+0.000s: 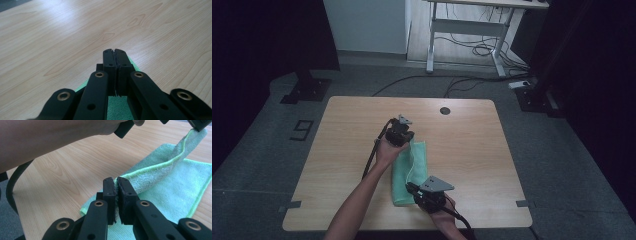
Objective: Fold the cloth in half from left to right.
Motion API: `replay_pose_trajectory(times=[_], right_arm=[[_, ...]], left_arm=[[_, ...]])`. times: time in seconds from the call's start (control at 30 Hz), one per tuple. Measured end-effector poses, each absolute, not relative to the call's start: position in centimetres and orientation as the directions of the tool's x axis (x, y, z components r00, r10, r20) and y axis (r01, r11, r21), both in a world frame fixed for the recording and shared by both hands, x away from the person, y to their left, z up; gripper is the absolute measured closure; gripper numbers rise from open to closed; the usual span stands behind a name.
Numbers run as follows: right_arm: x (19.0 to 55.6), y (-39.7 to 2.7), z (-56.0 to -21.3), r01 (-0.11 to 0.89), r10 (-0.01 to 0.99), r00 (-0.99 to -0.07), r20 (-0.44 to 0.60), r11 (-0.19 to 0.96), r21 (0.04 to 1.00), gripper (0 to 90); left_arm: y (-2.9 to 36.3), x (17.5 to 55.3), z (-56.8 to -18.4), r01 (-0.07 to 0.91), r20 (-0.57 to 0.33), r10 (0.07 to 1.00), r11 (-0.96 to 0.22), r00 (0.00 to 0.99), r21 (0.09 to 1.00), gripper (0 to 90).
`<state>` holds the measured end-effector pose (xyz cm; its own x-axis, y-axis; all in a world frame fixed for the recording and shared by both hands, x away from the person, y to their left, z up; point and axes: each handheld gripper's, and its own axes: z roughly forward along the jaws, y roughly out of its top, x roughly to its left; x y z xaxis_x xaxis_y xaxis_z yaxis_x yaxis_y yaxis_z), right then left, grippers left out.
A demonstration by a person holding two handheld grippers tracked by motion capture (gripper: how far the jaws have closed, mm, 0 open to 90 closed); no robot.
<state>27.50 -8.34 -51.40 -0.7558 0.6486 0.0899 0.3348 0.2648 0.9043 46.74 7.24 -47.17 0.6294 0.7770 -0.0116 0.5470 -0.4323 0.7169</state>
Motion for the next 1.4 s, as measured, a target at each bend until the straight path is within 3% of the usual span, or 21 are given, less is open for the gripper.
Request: replay_pose_trajectory(times=[1.4], right_arm=[[27.9,-9.7,-54.6,0.444,0.693,-0.712,0.112,0.321,0.836,81.4]], left_arm=[[4.1,48.1,-51.1,0.582,0.0,0.764,-0.49,0.645,0.649,86.7]])
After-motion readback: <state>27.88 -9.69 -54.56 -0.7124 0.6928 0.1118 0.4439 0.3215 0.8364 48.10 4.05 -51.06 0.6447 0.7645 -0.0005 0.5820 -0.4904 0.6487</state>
